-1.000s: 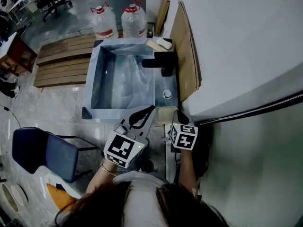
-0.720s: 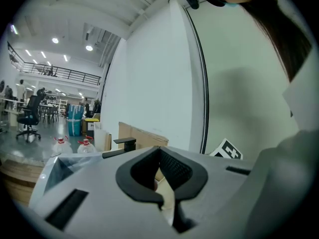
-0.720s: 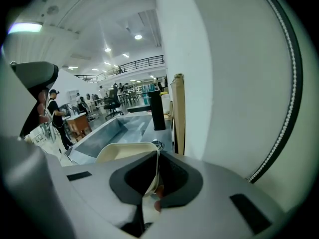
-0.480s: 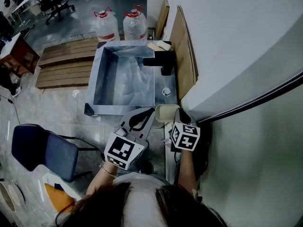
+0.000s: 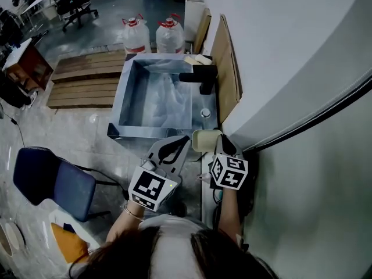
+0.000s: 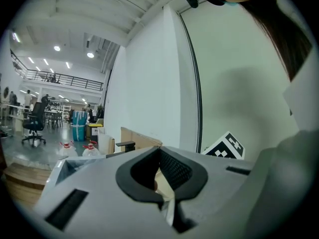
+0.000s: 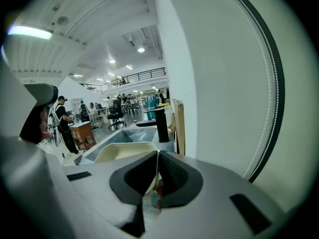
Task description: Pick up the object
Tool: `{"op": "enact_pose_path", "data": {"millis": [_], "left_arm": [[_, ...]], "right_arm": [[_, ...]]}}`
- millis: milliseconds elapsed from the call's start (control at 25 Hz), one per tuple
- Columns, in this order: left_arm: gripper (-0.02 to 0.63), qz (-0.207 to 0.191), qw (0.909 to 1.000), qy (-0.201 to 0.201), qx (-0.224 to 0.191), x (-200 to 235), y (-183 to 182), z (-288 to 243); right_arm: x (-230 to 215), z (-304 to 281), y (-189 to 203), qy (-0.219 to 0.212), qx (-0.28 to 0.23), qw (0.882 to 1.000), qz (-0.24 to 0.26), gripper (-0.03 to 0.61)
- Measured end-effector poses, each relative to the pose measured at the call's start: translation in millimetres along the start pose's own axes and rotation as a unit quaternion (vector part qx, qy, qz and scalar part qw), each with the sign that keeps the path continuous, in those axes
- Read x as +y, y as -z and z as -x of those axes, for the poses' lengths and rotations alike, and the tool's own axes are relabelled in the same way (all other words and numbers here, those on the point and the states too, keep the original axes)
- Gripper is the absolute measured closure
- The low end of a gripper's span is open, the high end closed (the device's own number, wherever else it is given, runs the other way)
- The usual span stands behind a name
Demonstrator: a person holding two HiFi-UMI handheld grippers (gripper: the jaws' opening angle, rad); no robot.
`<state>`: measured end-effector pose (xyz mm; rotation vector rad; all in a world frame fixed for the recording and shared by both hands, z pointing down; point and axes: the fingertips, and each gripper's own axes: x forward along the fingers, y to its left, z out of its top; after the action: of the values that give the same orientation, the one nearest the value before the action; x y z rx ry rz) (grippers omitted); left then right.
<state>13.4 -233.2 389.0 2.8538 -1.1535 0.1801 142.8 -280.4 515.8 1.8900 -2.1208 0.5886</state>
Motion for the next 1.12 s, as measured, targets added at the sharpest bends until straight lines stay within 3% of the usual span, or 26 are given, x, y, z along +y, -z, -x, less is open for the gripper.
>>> {"op": "enact_pose_path", "data": {"millis": [1120], "left_arm": [[0.606,-0.023,0.9985,-0.037,-0.034,-69,-21,76]], "right_arm": [[16,120,-37,-0.021,-0.115,0.993,0.013,0.545]]}}
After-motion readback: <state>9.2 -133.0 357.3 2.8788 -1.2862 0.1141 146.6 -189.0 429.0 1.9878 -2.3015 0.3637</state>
